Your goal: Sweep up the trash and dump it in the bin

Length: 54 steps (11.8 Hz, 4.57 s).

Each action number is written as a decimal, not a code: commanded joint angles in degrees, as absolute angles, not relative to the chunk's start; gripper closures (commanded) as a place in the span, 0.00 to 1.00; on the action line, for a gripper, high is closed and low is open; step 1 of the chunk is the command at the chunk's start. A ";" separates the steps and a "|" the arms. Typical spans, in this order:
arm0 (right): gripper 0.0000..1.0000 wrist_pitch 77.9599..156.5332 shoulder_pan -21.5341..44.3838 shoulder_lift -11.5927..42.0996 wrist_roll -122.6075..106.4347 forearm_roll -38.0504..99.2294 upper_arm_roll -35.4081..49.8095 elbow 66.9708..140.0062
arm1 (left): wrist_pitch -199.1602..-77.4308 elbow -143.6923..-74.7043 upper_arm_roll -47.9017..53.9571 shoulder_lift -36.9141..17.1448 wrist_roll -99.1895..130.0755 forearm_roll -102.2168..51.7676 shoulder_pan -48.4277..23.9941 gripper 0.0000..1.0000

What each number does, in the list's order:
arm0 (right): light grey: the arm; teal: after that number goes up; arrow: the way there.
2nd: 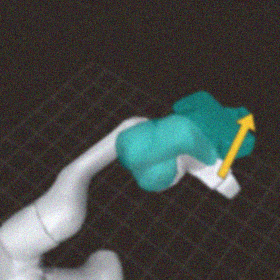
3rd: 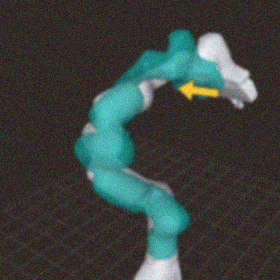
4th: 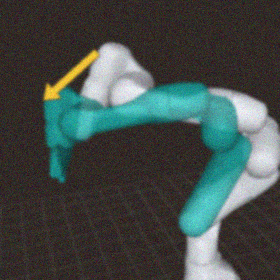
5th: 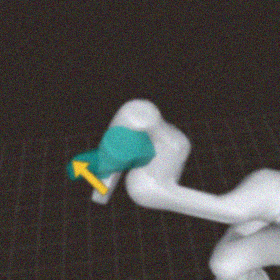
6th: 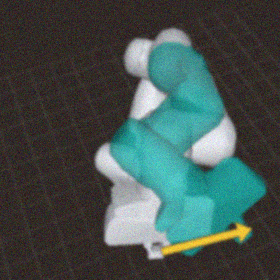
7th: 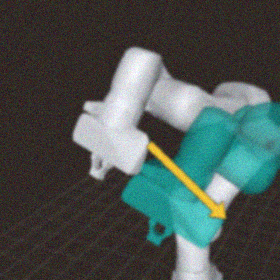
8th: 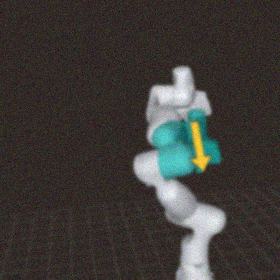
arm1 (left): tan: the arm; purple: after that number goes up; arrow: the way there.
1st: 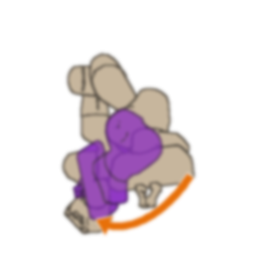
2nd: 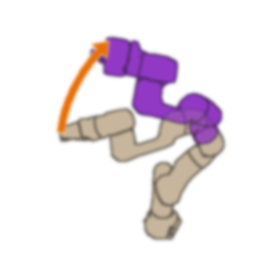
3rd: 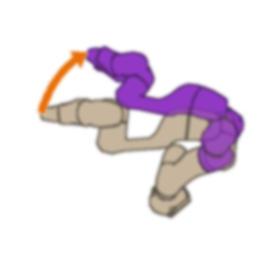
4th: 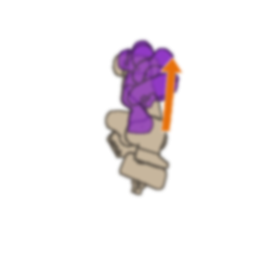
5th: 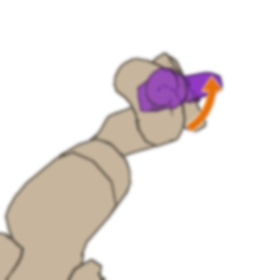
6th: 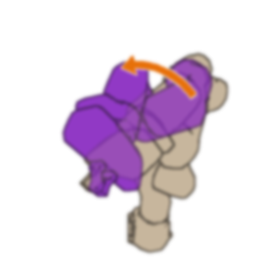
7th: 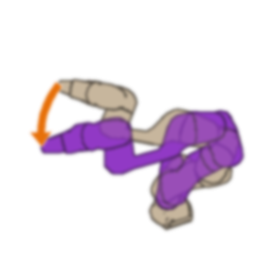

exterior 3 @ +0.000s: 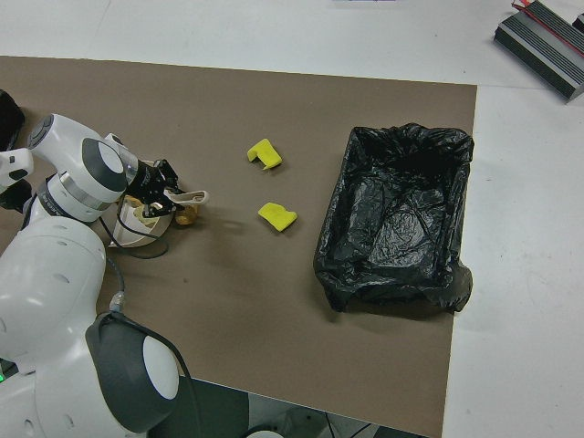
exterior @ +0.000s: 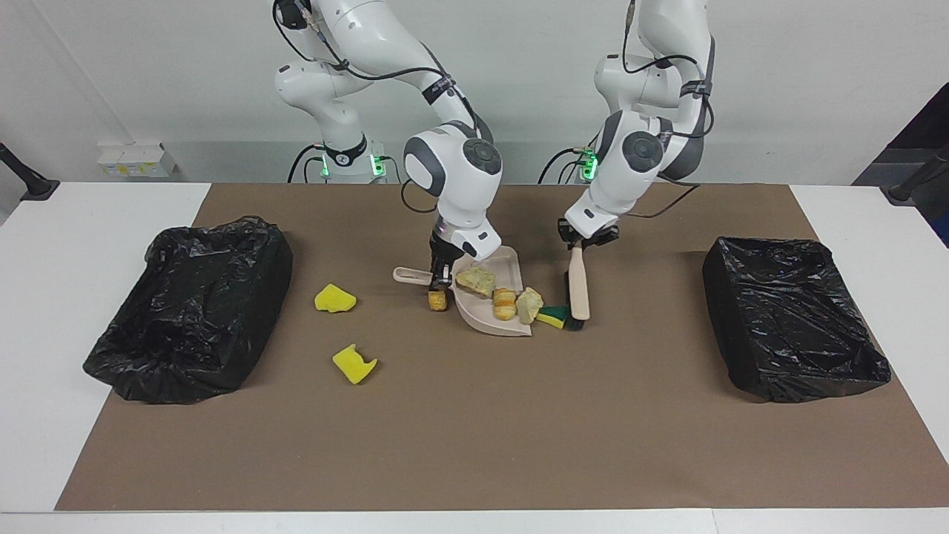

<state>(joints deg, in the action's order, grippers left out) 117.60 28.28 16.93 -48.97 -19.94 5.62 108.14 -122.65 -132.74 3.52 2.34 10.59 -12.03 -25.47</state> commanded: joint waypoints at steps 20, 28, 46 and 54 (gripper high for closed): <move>1.00 113.04 15.32 7.74 -67.19 -16.38 5.98 104.86 | -103.42 -123.30 3.51 8.00 39.19 -1.14 -40.32 1.00; 1.00 111.53 -3.32 7.38 -83.93 -15.64 5.36 98.97 | -123.66 -132.10 3.43 2.91 51.50 -7.12 -50.62 1.00; 1.00 127.89 -25.78 -6.74 -81.87 -61.23 5.01 120.90 | -120.41 -122.71 2.72 1.84 47.22 -4.31 -33.17 0.00; 1.00 127.53 -26.37 -7.82 -82.00 -68.91 5.53 117.86 | -113.39 -121.03 2.64 6.85 16.84 -3.16 -11.89 0.00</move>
